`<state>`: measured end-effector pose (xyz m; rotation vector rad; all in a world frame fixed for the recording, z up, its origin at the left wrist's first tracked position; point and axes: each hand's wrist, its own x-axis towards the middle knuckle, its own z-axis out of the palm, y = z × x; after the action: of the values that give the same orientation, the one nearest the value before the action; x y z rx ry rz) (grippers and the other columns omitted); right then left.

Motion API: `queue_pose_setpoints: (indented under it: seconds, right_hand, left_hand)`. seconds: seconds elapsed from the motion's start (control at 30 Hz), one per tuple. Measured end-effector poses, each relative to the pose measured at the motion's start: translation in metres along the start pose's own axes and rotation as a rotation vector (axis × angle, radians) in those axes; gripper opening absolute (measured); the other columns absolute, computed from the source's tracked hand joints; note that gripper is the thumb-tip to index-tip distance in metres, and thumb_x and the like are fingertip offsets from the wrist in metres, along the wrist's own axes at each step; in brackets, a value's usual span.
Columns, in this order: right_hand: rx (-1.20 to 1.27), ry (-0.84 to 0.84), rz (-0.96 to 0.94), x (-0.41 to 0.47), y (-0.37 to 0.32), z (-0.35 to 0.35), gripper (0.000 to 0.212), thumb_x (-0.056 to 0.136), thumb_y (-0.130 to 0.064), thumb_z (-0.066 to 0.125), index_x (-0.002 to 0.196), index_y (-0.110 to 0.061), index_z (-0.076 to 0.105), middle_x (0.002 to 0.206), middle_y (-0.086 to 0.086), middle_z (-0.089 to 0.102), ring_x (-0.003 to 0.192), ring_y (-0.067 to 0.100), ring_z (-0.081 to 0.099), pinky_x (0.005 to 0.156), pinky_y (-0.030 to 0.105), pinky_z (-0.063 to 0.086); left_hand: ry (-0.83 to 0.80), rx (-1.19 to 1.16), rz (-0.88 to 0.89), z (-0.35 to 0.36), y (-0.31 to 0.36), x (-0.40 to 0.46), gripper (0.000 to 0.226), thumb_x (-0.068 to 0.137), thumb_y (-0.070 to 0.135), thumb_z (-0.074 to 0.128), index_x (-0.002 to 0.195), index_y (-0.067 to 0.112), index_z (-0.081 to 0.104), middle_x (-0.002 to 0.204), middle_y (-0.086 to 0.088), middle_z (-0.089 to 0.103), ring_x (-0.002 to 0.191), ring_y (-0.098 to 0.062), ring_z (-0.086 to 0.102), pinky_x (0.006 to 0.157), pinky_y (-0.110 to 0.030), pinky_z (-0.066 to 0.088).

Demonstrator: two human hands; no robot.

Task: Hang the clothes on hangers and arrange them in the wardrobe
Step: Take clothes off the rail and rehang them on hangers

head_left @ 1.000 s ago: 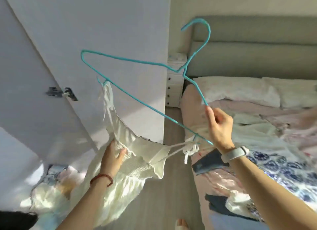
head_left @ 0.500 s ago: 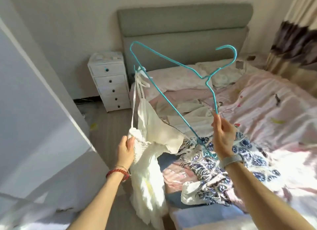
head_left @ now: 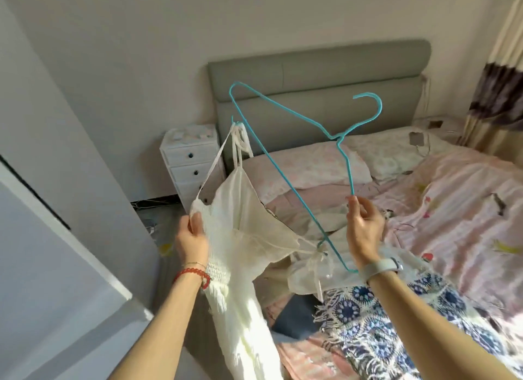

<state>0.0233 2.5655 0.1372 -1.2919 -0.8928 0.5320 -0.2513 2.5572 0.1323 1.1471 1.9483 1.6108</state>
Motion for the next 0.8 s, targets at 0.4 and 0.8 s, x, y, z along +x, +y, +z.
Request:
queue_pose_setpoints:
  seconds: [0.4,0.8]
  right_hand:
    - [0.155,0.157,-0.022,0.126,-0.057,0.124,0.022,0.09,-0.02,0.051,0.068,-0.023,0.055,0.054,-0.001,0.039,0.052,0.011,0.035,0.048,0.027,0.03]
    - [-0.099,0.345,-0.029,0.33,0.04,0.042,0.018,0.091,-0.015,0.046,0.097,-0.008,0.061,0.057,0.001,0.046,0.051,0.013,0.04,0.053,0.03,0.034]
  left_hand:
    - [0.064,-0.349,0.266,0.089,0.141,0.169,0.02,0.095,0.016,0.044,0.078,0.006,0.046,0.062,0.007,0.041,0.058,-0.005,0.038,0.051,-0.008,0.032]
    - [-0.28,-0.285,0.407,0.353,0.183,0.206,0.038,0.093,0.015,0.048,0.059,0.017,0.031,0.056,0.004,0.033,0.053,-0.01,0.03,0.05,-0.025,0.023]
